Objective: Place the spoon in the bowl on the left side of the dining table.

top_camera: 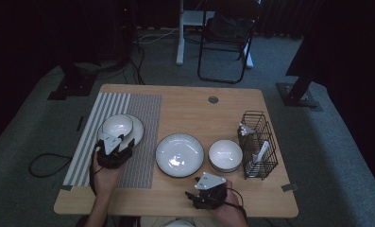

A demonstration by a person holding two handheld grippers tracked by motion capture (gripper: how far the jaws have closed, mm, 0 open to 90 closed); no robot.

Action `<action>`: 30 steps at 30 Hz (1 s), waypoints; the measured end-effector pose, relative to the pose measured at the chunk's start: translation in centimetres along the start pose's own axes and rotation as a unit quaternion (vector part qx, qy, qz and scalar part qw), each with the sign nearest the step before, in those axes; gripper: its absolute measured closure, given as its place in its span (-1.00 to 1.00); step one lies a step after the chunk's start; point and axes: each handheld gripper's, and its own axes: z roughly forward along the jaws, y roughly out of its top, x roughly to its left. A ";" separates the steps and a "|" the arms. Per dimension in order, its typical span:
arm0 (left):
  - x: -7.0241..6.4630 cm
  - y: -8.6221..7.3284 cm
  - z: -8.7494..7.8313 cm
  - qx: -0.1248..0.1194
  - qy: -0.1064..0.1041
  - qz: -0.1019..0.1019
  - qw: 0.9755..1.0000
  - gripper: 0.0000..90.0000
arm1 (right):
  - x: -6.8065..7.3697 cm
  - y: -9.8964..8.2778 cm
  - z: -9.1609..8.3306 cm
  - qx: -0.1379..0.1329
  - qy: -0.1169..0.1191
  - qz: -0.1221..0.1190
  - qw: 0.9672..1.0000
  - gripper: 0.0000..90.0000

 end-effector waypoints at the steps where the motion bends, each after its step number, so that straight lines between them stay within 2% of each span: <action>1: -0.1 -0.3 0.0 0.001 -0.003 -0.002 1.000 0.20 | 0.0 0.2 -0.3 -0.002 0.000 -0.001 1.000 -0.24; 4: -0.6 -1.0 0.2 0.009 -0.011 -0.002 1.000 0.20 | 0.0 0.9 -1.3 -0.010 -0.001 -0.005 1.000 -0.27; 7: -1.3 -1.8 0.6 0.028 -0.026 0.002 0.999 0.20 | -0.2 1.6 -2.3 -0.020 -0.005 -0.012 1.000 -0.28; 12: -2.3 -2.9 1.4 0.050 -0.045 0.012 0.998 0.20 | -1.0 2.1 -3.6 -0.030 0.000 -0.001 1.000 -0.30; 15: -2.5 -3.2 1.6 0.060 -0.052 0.016 0.997 0.20 | -1.5 2.3 -4.4 -0.036 -0.012 0.005 0.999 -0.24; 19: -2.6 -3.6 1.9 0.066 -0.052 0.015 0.996 0.20 | -2.2 2.5 -5.8 -0.052 -0.028 0.011 0.998 -0.12; 23: -2.8 -4.0 2.3 0.079 -0.052 0.018 0.995 0.20 | -3.0 2.7 -7.0 -0.064 -0.033 0.015 0.997 -0.09; 30: -3.0 -4.4 2.7 0.084 -0.052 0.023 0.995 0.20 | -4.2 3.0 -8.7 -0.075 -0.052 0.023 0.996 0.02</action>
